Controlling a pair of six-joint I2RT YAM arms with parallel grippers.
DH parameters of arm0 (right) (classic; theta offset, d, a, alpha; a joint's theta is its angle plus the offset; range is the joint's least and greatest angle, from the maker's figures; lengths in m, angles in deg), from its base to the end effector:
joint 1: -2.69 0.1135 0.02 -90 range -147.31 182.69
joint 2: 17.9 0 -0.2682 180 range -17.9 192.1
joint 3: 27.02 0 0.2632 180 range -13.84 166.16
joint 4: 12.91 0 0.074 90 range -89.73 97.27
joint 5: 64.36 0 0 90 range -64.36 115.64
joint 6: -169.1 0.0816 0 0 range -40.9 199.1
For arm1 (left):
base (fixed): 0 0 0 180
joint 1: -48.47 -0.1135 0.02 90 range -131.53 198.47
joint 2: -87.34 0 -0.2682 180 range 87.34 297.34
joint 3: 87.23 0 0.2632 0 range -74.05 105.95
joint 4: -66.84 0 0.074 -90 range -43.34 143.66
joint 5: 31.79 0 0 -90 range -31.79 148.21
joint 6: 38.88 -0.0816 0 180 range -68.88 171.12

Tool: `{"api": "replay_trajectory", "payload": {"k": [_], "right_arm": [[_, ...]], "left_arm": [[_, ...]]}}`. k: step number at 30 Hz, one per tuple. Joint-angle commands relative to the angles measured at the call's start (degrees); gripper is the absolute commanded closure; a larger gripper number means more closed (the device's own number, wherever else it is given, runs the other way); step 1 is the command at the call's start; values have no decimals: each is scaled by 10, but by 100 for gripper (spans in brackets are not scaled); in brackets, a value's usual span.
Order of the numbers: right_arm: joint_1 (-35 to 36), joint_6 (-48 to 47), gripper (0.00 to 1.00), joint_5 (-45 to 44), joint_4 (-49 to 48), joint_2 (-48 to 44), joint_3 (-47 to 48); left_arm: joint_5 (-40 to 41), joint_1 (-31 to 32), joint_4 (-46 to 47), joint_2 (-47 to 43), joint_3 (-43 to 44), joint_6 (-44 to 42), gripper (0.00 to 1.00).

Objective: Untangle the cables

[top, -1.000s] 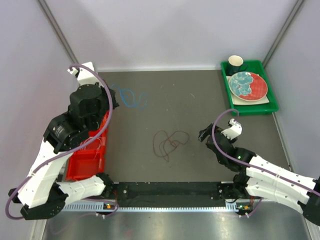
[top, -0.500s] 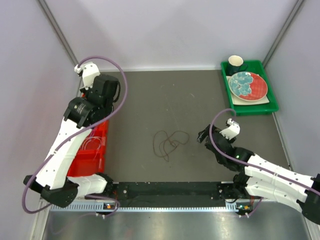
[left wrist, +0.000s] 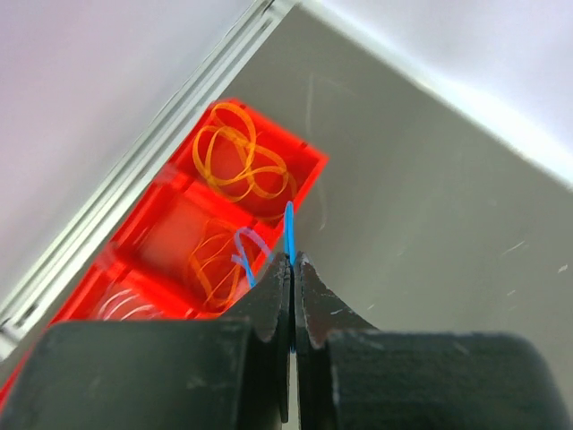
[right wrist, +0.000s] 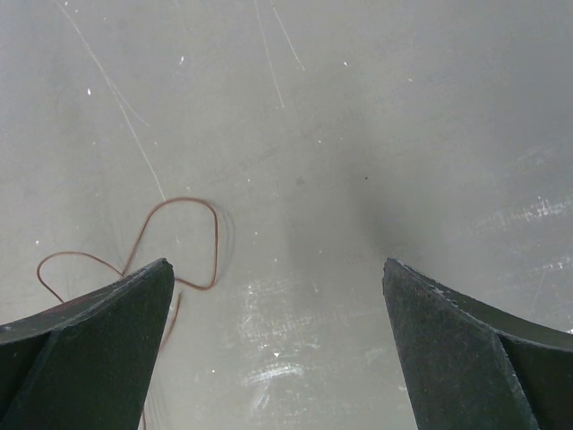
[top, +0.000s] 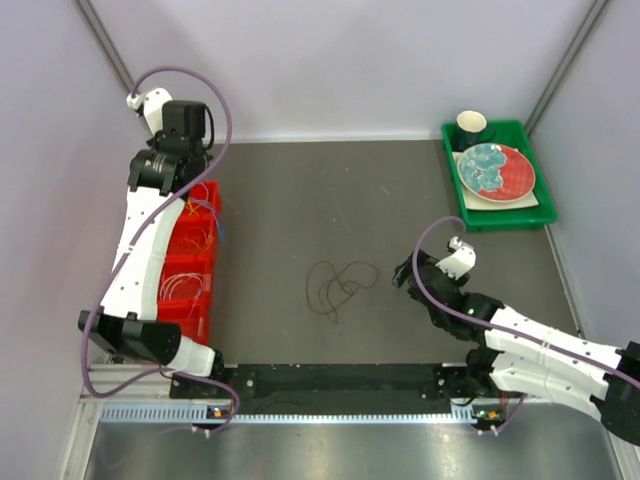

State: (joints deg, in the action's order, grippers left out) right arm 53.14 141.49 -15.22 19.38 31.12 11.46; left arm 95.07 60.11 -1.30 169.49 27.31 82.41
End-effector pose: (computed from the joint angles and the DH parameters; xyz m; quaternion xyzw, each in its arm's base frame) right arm 0.1700 0.1221 0.1756 0.2282 0.8396 0.1354 0.4739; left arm 0.3220 -0.0164 0.4388 -0.2861 0.8074 0.1036 0.5055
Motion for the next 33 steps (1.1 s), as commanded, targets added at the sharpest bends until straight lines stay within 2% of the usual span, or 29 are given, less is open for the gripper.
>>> {"api": "replay_trajectory", "payload": {"k": [1,9,12,25,30,33], "right_arm": [[-4,-11,1,-3,-20,7,33],[-4,-20,1,2,-29,19,37],[-5,-25,1,3,-36,24,37],[-5,-34,1,10,-38,44,48],[-5,-37,1,11,-39,47,51],[-4,-37,1,12,-39,51,54]], "left_arm": [[-33,-22,47,33,80,-6,100],[-35,-64,64,93,108,7,100],[-54,-82,94,101,94,10,100],[-37,-112,142,96,10,5,100],[-60,-147,141,100,12,11,100],[-71,-151,137,105,50,11,100]]}}
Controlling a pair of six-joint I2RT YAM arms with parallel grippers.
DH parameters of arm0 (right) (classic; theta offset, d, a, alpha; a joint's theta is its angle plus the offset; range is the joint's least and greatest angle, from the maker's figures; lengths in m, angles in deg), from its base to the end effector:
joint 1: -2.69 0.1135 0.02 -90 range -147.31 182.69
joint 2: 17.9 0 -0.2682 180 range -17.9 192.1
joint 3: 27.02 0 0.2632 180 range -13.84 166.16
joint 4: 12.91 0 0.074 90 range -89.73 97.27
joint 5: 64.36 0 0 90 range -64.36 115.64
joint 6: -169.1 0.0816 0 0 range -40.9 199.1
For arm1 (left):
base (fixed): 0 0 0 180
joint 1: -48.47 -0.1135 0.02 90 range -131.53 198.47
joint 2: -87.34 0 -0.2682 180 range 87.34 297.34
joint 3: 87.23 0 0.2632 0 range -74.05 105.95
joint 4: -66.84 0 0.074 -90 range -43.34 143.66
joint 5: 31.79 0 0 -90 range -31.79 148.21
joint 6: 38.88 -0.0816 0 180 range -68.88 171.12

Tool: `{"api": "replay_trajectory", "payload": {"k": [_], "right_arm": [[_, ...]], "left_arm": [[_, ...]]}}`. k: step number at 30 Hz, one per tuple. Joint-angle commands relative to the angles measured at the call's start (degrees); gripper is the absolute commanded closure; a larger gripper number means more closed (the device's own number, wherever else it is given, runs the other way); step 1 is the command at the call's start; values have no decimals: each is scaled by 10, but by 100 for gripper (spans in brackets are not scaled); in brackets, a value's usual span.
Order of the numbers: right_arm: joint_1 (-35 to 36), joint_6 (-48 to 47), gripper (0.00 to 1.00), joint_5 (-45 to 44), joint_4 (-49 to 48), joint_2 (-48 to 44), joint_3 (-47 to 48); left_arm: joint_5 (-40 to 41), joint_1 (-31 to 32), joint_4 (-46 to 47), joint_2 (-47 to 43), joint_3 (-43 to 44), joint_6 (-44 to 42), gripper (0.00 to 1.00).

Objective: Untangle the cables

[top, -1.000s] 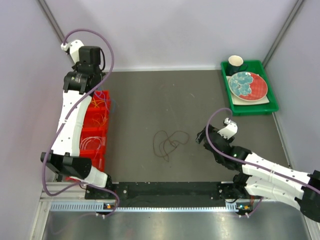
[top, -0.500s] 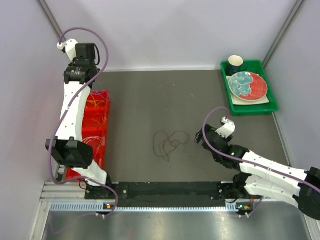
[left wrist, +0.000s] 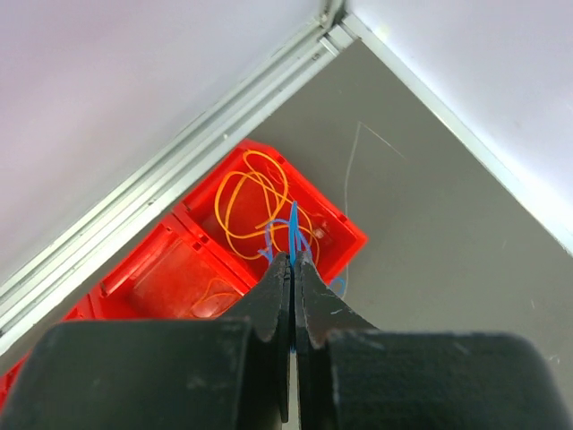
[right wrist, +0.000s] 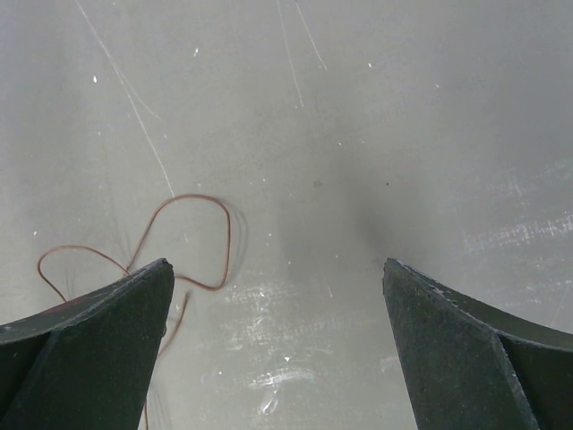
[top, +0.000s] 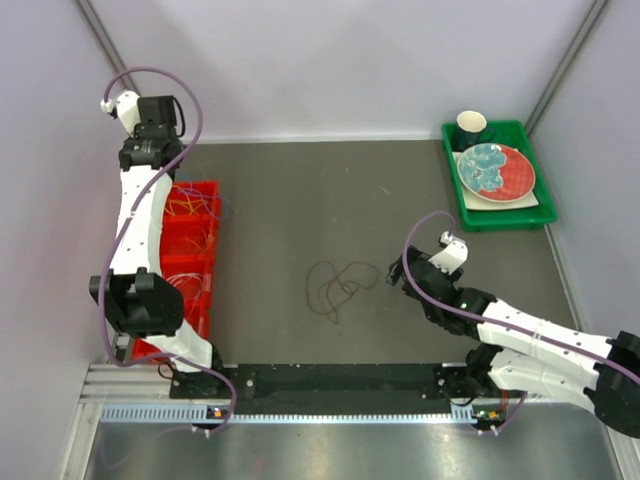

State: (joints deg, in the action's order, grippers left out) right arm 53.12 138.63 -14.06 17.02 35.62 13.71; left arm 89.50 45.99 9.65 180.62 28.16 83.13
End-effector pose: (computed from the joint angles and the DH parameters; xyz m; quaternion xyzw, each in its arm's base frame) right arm 0.1789 0.1346 0.1781 0.2041 0.8481 0.1304 0.4712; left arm 0.3946 0.0595 0.3977 -0.3721 0.7792 0.1182 0.4904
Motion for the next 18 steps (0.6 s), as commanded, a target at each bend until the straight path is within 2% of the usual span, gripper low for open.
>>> {"api": "replay_trajectory", "payload": {"k": [1,6,11,18], "right_arm": [[-4,-8,1,1,-15,8,32],[-4,-8,1,1,-13,9,34],[-5,-9,1,2,-12,11,35],[-5,-9,1,2,-12,13,36]], "left_arm": [[-15,-9,20,-1,53,3,100],[-5,-9,1,9,115,9,100],[-11,-9,6,8,123,2,100],[-10,-14,47,0,49,3,100]]}}
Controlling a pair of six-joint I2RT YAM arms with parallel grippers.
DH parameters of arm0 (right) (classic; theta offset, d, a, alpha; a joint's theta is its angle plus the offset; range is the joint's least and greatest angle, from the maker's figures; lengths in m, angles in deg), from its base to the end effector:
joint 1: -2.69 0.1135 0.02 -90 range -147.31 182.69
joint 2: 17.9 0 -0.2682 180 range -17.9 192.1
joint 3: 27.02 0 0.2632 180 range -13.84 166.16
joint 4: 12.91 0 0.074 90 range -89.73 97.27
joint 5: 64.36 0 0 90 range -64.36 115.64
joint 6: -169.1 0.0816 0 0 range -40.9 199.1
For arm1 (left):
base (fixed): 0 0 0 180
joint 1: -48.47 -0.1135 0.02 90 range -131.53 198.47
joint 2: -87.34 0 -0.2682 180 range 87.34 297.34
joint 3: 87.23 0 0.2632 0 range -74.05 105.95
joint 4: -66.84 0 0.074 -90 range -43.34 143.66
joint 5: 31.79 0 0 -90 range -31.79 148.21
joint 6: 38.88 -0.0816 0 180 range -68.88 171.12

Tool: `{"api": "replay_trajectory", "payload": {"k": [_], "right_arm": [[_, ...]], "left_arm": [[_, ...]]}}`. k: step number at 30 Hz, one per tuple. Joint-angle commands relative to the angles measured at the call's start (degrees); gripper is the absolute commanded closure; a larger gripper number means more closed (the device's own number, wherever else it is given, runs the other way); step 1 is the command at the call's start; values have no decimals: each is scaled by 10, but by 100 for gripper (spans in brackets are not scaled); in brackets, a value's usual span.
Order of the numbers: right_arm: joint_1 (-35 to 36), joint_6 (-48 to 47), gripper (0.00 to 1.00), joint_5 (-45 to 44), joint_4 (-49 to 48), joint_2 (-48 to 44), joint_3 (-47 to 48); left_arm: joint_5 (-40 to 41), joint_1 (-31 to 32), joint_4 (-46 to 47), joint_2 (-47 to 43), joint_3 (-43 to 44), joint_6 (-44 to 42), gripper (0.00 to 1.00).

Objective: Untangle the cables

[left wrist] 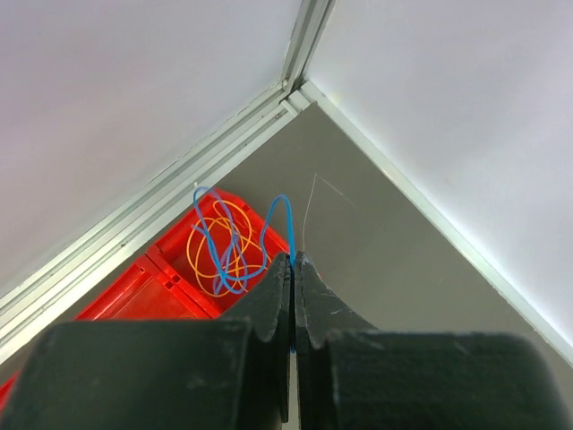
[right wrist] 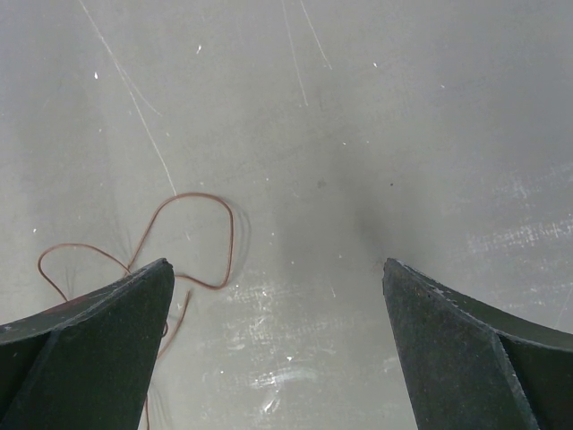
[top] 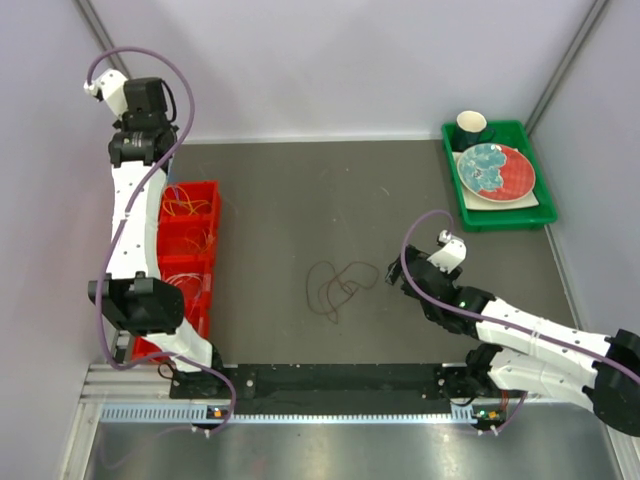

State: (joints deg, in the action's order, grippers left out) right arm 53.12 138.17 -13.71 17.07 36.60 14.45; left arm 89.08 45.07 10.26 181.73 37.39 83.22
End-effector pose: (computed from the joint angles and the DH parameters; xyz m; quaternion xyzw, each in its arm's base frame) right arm 0.1806 0.1373 0.1790 0.1989 0.8510 0.1284 0.4688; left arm 0.3938 0.0653 0.4495 -0.3834 0.7372 0.0931 0.5485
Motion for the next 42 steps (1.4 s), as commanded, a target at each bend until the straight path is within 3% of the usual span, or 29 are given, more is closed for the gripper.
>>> {"api": "replay_trajectory", "payload": {"k": [1,21,31,42], "right_arm": [[-4,-5,1,-1,-12,3,29],[-5,-11,1,3,-12,21,40],[-5,-13,1,5,-16,19,38],[-5,-18,1,7,-20,17,35]], "left_arm": [[-10,-6,45,-11,-50,5,100],[-67,-6,132,-5,-229,28,100],[-63,-7,160,69,-239,3,100],[-147,-19,226,133,-183,11,100]]}}
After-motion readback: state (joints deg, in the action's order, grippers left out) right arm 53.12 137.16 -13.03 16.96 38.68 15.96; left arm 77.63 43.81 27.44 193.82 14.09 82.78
